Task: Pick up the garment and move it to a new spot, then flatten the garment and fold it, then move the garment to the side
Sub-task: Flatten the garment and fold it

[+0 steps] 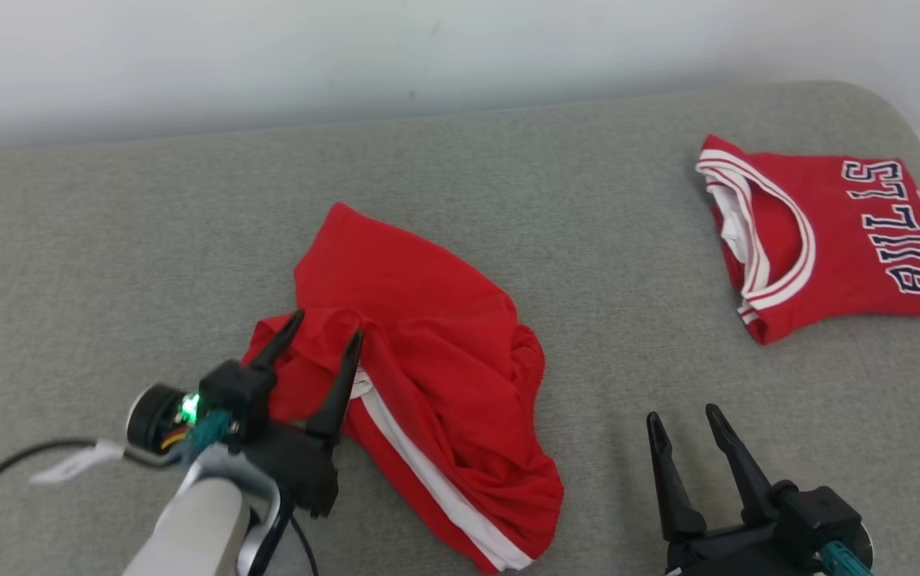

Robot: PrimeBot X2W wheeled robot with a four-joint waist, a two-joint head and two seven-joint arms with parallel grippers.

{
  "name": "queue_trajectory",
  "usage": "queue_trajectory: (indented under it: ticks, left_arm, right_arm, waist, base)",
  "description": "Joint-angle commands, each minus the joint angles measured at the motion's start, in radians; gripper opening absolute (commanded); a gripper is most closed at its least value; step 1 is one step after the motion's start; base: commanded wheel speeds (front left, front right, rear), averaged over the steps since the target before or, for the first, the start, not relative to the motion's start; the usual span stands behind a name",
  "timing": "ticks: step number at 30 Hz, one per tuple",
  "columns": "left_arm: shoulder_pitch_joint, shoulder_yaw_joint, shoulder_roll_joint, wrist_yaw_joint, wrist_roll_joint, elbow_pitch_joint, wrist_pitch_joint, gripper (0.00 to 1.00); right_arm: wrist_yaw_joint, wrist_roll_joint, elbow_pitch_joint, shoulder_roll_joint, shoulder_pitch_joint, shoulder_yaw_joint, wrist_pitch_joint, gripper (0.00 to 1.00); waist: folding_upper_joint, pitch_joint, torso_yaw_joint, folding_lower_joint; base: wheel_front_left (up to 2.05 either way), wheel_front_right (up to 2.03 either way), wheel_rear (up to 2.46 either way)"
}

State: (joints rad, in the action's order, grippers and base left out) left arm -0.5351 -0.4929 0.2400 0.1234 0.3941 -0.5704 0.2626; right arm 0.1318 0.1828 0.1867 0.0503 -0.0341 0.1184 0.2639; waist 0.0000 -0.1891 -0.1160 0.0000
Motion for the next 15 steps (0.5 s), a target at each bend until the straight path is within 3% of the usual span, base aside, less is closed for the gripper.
queue_trajectory:
  ticks: [1, 8, 15]
  left_arm:
    - [0.045, 0.013, 0.008, -0.011, -0.02, 0.035, 0.003, 1.0]
    - [0.175, 0.029, 0.016, -0.014, -0.038, 0.116, 0.003, 1.0]
    - [0.161, 0.028, -0.001, -0.006, -0.038, 0.09, 0.004, 1.0]
  right_arm:
    - [-0.002, -0.002, -0.002, 0.0, 0.017, -0.003, -0.001, 1.0]
    - [-0.002, 0.001, -0.001, 0.0, 0.017, -0.002, -0.001, 1.0]
    - [-0.002, 0.004, 0.005, 0.0, -0.005, 0.009, -0.001, 1.0]
  waist:
    - [0.0, 0.014, 0.029, 0.0]
    - [0.0, 0.008, 0.045, 0.0]
    - [0.0, -0.006, 0.013, 0.0]
  base:
    - [0.0, 0.0, 0.0]
    - [0.0, 0.0, 0.0]
    - [0.0, 0.0, 0.0]
